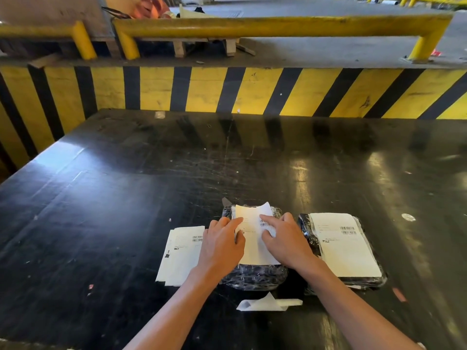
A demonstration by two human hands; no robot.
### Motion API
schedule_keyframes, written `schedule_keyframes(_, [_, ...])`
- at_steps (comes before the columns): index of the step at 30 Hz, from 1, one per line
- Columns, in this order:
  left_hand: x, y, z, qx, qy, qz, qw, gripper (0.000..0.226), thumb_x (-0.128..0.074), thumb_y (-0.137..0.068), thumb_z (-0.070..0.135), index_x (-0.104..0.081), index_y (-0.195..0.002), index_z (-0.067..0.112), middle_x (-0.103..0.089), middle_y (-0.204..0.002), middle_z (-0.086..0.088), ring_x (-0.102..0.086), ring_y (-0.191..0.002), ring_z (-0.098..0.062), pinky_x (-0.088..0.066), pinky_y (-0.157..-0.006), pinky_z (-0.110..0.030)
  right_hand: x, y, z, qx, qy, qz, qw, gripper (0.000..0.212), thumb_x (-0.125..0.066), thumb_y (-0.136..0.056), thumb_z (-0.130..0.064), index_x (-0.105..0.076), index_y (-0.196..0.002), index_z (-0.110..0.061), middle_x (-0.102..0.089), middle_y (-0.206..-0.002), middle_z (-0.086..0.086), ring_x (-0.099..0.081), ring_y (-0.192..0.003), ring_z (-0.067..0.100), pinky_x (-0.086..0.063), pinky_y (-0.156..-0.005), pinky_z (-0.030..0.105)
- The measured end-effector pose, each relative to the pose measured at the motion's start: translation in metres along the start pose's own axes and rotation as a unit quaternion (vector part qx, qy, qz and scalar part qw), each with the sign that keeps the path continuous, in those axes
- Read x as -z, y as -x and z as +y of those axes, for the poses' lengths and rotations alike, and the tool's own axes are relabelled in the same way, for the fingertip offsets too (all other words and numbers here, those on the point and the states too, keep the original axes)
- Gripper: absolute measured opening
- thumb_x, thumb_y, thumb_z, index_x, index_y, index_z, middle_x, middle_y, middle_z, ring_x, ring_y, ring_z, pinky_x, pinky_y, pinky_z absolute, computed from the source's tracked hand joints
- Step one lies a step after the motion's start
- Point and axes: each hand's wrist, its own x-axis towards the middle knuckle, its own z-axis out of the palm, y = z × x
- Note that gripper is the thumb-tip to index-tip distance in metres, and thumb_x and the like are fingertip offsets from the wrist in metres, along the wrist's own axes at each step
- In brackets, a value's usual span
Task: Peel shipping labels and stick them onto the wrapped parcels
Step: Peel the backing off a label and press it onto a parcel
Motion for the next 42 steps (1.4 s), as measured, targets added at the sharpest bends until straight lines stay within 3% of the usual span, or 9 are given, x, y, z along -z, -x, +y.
schedule_keyframes(9, [-0.005,0.004,-0.004,-0.033,-0.058,0.022,0.998,0.042,-0.046,-0.099,0.028,-0.050,-0.141,0.026,-0.060,-0.120,0.004,-0.032,-0.096,-0.011,-0.030,-0.080,-0.021,-0.007,0.004,0.003,0.004,0.014,0.011,1.000,0.049,-0.051,-0.098,-0.036,-0.044,-0.146,-0.032,-0.038,-0.115,-0.001,-0.044,-0.115,0.017,-0.045,-0.100,0.032])
schedule_keyframes(14, [-0.005,0.008,-0.010,-0.029,-0.105,0.016,0.994,0.041,-0.044,-0.098,0.035,-0.050,-0.139,0.032,-0.053,-0.111,0.003,-0.036,-0.095,-0.015,-0.035,-0.078,-0.024,-0.005,0.005,0.003,0.009,0.017,0.009,1.000,0.049,-0.052,-0.098,-0.033,-0.045,-0.146,-0.030,-0.037,-0.110,-0.001,-0.044,-0.109,0.016,-0.045,-0.096,0.029])
schedule_keyframes(19, [-0.006,0.003,-0.010,-0.047,-0.112,-0.001,0.993,0.049,-0.044,-0.098,0.040,-0.040,-0.146,0.029,-0.038,-0.150,0.001,-0.030,-0.137,-0.024,-0.039,-0.104,-0.037,-0.004,0.008,0.001,0.017,0.050,0.033,0.998,0.052,-0.054,-0.097,-0.035,-0.042,-0.146,-0.027,-0.031,-0.116,-0.001,-0.039,-0.114,0.018,-0.044,-0.100,0.030])
schedule_keyframes(22, [-0.007,-0.005,-0.006,-0.066,-0.099,-0.042,0.992,0.052,-0.036,-0.102,0.037,-0.027,-0.152,0.029,-0.020,-0.163,0.003,-0.009,-0.152,-0.026,-0.026,-0.117,-0.044,-0.002,0.006,0.000,0.034,0.125,0.053,0.990,0.053,-0.046,-0.099,-0.040,-0.036,-0.150,-0.027,-0.026,-0.148,0.003,-0.030,-0.132,0.025,-0.037,-0.108,0.040])
schedule_keyframes(24, [-0.009,-0.010,-0.005,-0.082,-0.101,-0.066,0.989,0.052,-0.030,-0.104,0.035,-0.021,-0.154,0.027,-0.013,-0.165,0.003,-0.001,-0.153,-0.026,-0.019,-0.120,-0.046,-0.001,0.002,-0.001,0.045,0.154,0.041,0.986,0.055,-0.038,-0.101,-0.041,-0.027,-0.154,-0.029,-0.011,-0.163,-0.003,-0.017,-0.144,0.025,-0.030,-0.113,0.046])
schedule_keyframes(28, [-0.019,-0.014,-0.008,-0.090,-0.116,-0.092,0.985,0.054,-0.023,-0.105,0.040,-0.013,-0.156,0.025,-0.005,-0.167,0.003,0.006,-0.153,-0.028,-0.016,-0.123,-0.050,-0.002,-0.006,0.004,0.039,0.159,-0.015,0.986,0.056,-0.023,-0.104,-0.044,-0.015,-0.157,-0.031,-0.002,-0.166,-0.014,0.000,-0.152,0.021,-0.016,-0.119,0.053])
schedule_keyframes(34, [-0.029,-0.011,-0.013,-0.075,-0.126,-0.101,0.984,0.059,-0.016,-0.103,0.049,-0.002,-0.156,0.029,0.009,-0.166,0.008,0.017,-0.151,-0.022,-0.008,-0.124,-0.051,-0.009,-0.002,0.010,0.007,0.173,-0.016,0.985,0.061,-0.017,-0.103,-0.050,-0.003,-0.158,-0.028,0.006,-0.167,-0.010,0.009,-0.153,0.020,-0.010,-0.121,0.050])
schedule_keyframes(39, [-0.028,-0.009,-0.014,-0.072,-0.112,-0.108,0.985,0.057,-0.011,-0.103,0.047,0.003,-0.156,0.031,0.013,-0.165,0.010,0.021,-0.150,-0.020,-0.007,-0.124,-0.051,-0.014,0.006,0.008,0.074,0.194,-0.021,0.978,0.061,-0.016,-0.102,-0.050,-0.005,-0.158,-0.027,0.005,-0.167,-0.010,0.013,-0.152,0.013,-0.008,-0.123,0.048])
schedule_keyframes(42, [-0.028,-0.008,-0.015,-0.070,-0.112,-0.105,0.986,0.057,-0.010,-0.103,0.046,0.002,-0.156,0.032,0.011,-0.165,0.012,0.020,-0.150,-0.018,-0.009,-0.123,-0.052,-0.015,0.013,0.012,0.053,0.182,-0.031,0.981,0.062,-0.015,-0.102,-0.052,-0.003,-0.158,-0.027,0.004,-0.166,-0.011,0.011,-0.152,0.011,-0.010,-0.123,0.050])
